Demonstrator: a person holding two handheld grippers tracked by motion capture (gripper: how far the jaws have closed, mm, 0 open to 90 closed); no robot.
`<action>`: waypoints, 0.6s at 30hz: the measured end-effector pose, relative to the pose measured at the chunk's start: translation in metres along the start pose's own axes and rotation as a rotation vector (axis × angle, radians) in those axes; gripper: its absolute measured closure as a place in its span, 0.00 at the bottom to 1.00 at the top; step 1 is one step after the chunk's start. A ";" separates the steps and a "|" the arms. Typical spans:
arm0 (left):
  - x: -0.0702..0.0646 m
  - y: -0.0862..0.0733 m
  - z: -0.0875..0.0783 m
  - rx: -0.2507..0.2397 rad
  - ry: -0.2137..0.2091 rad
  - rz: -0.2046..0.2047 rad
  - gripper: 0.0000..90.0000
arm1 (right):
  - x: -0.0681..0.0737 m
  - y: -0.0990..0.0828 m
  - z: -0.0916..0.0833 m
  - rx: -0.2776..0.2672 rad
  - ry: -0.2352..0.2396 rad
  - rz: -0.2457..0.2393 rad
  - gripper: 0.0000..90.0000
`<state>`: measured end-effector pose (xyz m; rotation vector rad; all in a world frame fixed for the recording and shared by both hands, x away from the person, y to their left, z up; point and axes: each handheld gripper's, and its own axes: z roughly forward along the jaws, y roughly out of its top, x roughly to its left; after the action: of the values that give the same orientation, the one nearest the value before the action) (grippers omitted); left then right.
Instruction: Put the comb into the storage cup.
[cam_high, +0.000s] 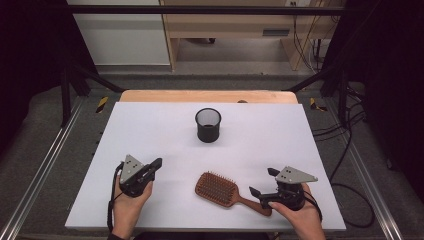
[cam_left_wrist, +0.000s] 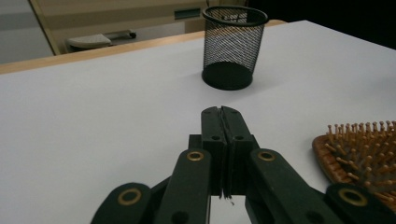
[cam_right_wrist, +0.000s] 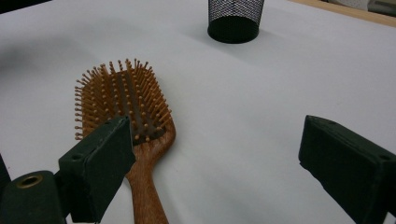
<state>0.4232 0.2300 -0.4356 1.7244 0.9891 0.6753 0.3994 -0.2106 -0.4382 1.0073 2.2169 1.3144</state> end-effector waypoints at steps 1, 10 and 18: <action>0.003 0.000 -0.003 -0.006 0.005 -0.004 0.98 | 0.000 0.000 0.000 0.004 0.002 0.003 0.11; 0.021 -0.001 -0.030 -0.075 0.064 -0.027 0.74 | 0.000 0.000 0.001 0.013 0.001 -0.006 0.10; 0.030 -0.003 -0.036 -0.127 0.113 -0.048 0.27 | 0.001 0.000 0.001 0.014 -0.003 -0.013 0.10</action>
<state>0.4089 0.2731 -0.4260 1.5612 1.0394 0.7946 0.3997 -0.2087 -0.4386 0.9974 2.2303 1.2924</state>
